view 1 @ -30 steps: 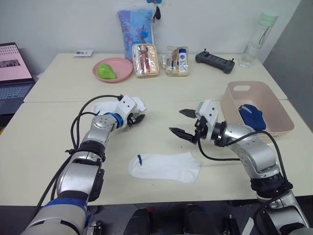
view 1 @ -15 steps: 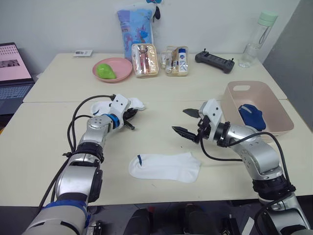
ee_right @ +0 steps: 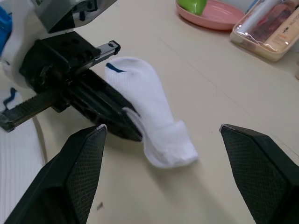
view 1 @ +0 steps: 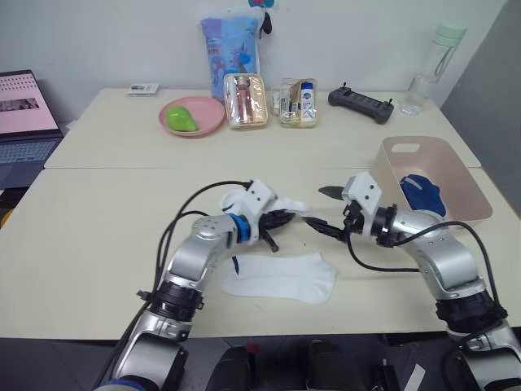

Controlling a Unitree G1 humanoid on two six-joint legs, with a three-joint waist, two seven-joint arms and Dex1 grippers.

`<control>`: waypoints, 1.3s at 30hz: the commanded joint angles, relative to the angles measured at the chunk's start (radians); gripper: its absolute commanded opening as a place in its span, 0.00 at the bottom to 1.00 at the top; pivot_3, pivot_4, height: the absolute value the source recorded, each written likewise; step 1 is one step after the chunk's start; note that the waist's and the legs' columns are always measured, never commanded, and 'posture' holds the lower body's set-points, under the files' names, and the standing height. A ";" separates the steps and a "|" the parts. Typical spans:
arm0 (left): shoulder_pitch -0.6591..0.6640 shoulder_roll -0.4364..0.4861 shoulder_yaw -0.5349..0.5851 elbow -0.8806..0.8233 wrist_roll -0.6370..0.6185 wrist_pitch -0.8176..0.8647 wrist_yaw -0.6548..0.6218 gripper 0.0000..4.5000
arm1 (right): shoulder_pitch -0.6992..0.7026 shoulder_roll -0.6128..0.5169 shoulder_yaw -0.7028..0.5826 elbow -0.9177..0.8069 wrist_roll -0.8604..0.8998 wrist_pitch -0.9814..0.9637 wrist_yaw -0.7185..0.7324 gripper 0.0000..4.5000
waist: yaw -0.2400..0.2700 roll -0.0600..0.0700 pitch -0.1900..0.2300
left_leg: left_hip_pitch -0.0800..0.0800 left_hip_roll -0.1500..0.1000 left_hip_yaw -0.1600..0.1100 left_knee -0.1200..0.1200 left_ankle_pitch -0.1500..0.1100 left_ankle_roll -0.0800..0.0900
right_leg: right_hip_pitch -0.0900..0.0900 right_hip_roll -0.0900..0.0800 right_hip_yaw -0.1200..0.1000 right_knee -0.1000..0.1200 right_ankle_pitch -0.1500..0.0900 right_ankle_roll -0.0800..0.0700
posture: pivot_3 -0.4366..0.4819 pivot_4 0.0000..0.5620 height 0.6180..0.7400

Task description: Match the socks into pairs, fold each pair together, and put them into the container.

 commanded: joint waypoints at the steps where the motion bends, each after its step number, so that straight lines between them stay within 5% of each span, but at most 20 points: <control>1: 0.011 -0.002 -0.023 -0.080 -0.026 0.029 -0.012 0.14 | 0.010 -0.040 -0.035 -0.009 0.006 -0.031 0.036 0.92 | -0.003 0.000 0.000 | 0.000 0.000 0.000 0.000 0.000 0.000 | 0.000 0.000 0.000 0.000 0.000 0.000 | 0.48 0.27 1.00; 9: 0.023 0.148 0.113 -0.159 -0.113 0.059 -0.067 0.72 | 0.027 -0.054 0.008 -0.022 -0.021 -0.064 0.065 0.92 | -0.005 0.000 0.000 | 0.001 0.002 0.000 0.000 0.000 0.000 | 0.000 0.001 0.001 0.001 0.000 0.000 | 0.48 0.27 1.00; 12: 0.001 0.205 0.232 -0.013 -0.083 -0.047 0.011 0.94 | 0.029 -0.051 0.082 -0.023 -0.090 -0.126 0.075 0.92 | -0.001 0.000 0.000 | 0.001 0.002 0.000 0.000 0.000 0.000 | 0.000 0.001 0.000 0.000 0.000 0.000 | 0.48 0.27 1.00; 19: -0.015 0.236 0.300 0.271 -0.014 -0.219 0.102 0.94 | -0.022 0.007 0.189 0.059 -0.248 -0.185 0.006 0.92 | 0.002 0.000 0.000 | 0.001 0.001 0.000 0.000 0.000 -0.001 | 0.000 0.001 0.000 -0.001 0.000 0.000 | 0.48 0.27 1.00; 26: -0.050 0.178 0.284 0.345 -0.031 -0.249 0.063 0.94 | -0.049 0.020 0.219 0.124 -0.272 -0.221 0.067 0.92 | 0.022 0.000 0.000 | 0.000 0.000 0.000 0.001 0.000 -0.001 | 0.000 0.000 0.000 -0.001 0.000 0.000 | 0.48 0.27 1.00; 30: -0.066 0.167 0.263 0.391 -0.017 -0.259 0.038 0.73 | -0.070 0.010 0.239 0.155 -0.304 -0.256 0.097 0.72 | 0.019 0.000 0.000 | 0.000 0.000 0.000 0.001 0.000 -0.001 | 0.000 0.000 0.000 0.000 0.000 0.000 | 0.48 0.27 1.00; 39: -0.025 0.182 0.256 0.338 -0.027 -0.212 0.015 0.05 | -0.080 -0.006 0.204 0.203 -0.310 -0.300 0.115 0.00 | 0.017 0.000 0.000 | 0.000 0.000 0.000 0.001 0.000 -0.001 | -0.001 0.000 0.000 0.000 0.000 0.000 | 0.48 0.27 1.00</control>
